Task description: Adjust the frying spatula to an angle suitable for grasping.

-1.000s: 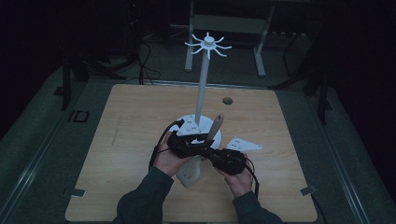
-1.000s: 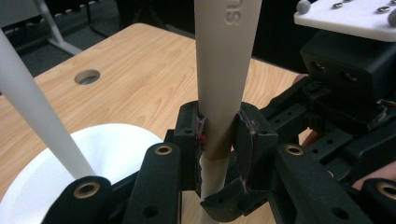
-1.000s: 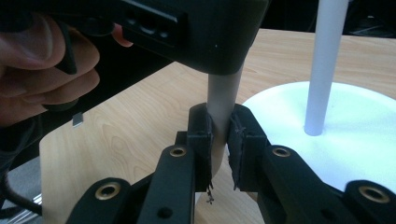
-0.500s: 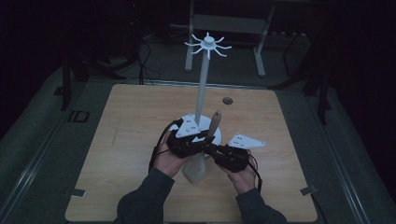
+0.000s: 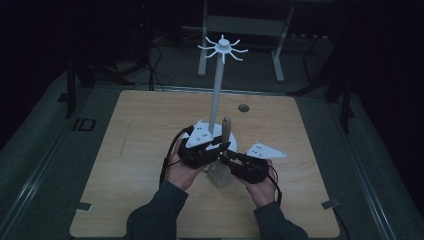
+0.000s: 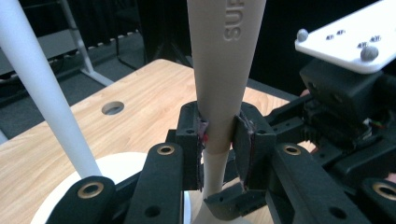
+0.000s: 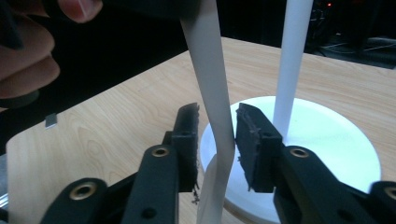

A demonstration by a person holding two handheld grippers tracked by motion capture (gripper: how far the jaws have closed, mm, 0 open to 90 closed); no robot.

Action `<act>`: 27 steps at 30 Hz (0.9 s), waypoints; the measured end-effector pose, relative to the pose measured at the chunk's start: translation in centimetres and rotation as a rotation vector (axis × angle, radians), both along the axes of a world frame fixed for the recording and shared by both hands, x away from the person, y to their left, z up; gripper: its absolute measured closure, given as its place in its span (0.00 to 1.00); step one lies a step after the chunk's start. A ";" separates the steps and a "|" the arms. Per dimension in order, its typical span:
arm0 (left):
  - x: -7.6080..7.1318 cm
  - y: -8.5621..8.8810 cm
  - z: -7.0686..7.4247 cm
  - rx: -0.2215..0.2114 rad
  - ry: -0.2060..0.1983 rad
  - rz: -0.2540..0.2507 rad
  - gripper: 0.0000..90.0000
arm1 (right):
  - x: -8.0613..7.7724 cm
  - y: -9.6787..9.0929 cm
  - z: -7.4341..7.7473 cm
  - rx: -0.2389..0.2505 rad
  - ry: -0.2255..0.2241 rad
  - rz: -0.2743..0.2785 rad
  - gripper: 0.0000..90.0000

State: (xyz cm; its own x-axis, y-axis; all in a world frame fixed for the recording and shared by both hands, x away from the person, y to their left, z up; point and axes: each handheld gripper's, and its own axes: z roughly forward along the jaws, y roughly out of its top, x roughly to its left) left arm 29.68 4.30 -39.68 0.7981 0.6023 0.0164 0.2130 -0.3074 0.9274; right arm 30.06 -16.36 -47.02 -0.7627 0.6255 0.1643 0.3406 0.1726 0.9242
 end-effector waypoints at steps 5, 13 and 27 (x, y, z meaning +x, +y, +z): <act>-0.2 0.1 0.3 -0.024 -0.012 0.025 0.82 | 0.1 -0.2 0.0 0.008 -0.001 -0.018 0.72; -0.5 0.5 1.0 -0.060 -0.041 0.073 0.82 | 0.2 -0.7 -0.3 0.020 0.013 -0.040 0.64; -0.4 0.9 2.1 -0.088 -0.084 0.170 0.82 | -0.7 -3.3 -1.8 -0.031 0.032 -0.045 0.60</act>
